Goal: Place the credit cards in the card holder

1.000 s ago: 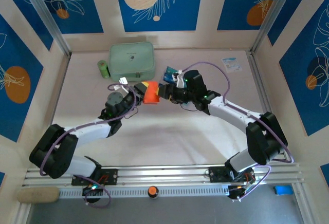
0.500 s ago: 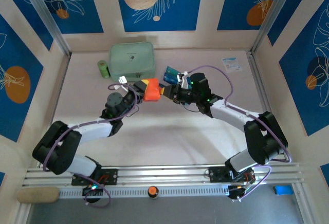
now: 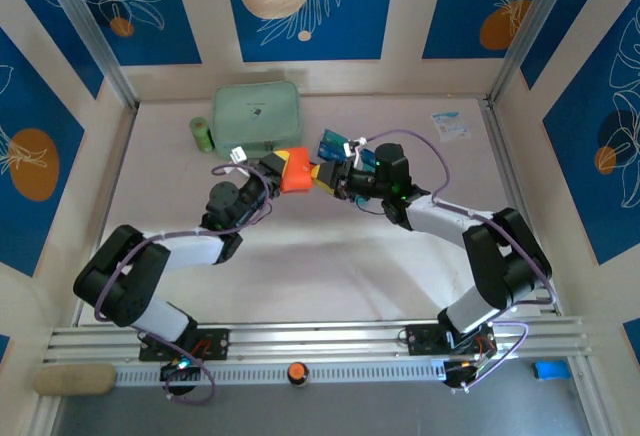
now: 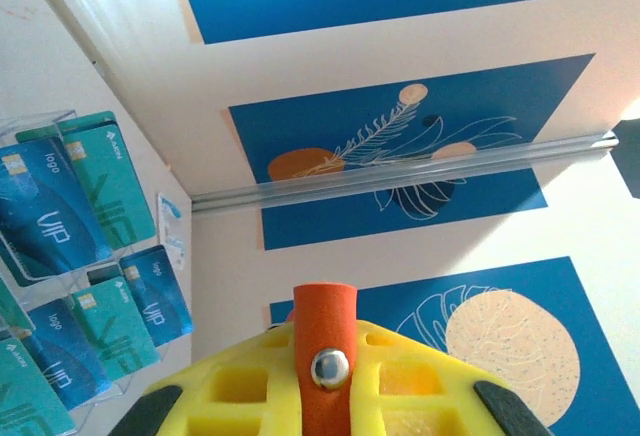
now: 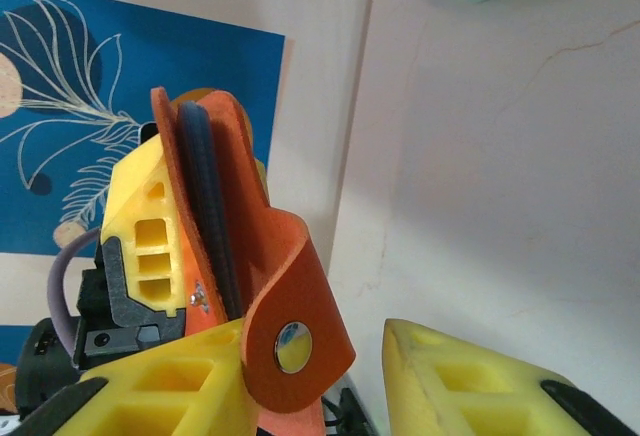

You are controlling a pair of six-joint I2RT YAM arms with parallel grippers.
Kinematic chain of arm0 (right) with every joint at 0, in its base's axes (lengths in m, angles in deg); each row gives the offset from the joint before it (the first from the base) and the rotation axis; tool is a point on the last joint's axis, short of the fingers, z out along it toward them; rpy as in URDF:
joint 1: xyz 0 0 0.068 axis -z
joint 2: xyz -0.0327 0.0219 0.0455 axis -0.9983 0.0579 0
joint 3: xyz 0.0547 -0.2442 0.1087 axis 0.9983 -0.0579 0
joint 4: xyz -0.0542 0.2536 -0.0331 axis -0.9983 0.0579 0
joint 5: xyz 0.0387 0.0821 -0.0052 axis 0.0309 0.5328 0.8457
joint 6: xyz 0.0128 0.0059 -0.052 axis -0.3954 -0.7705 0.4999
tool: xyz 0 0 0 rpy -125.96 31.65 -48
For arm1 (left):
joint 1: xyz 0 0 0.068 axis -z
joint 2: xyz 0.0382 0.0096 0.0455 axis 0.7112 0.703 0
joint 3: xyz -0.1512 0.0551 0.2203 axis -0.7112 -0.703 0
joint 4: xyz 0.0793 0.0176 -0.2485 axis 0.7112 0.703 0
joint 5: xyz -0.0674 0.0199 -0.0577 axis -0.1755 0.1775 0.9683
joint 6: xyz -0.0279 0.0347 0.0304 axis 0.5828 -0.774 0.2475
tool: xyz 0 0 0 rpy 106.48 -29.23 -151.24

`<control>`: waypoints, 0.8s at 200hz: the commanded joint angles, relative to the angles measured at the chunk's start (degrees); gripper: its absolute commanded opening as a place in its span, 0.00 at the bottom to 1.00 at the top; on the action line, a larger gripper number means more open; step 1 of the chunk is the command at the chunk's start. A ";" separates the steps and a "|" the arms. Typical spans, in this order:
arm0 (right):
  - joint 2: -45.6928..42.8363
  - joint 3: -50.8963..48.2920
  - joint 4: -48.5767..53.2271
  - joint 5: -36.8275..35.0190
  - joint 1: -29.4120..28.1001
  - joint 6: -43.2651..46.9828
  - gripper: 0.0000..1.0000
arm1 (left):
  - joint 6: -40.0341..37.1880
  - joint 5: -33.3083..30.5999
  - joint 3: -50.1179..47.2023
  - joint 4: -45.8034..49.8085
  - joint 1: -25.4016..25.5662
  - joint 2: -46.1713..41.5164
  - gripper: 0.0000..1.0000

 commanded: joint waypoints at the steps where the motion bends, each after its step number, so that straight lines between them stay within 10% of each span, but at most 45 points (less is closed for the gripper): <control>1: 1.44 -0.90 -8.10 5.09 -0.34 -4.00 0.37 | 1.56 0.05 2.04 -5.59 0.94 1.35 0.00; 73: 3.23 -1.05 -15.28 9.07 0.08 -8.85 0.42 | 2.23 0.39 2.48 -7.94 1.33 3.39 0.00; 160: 6.01 -1.95 -21.66 10.24 0.63 -13.69 0.07 | 2.15 1.01 3.36 -7.87 1.59 4.31 0.00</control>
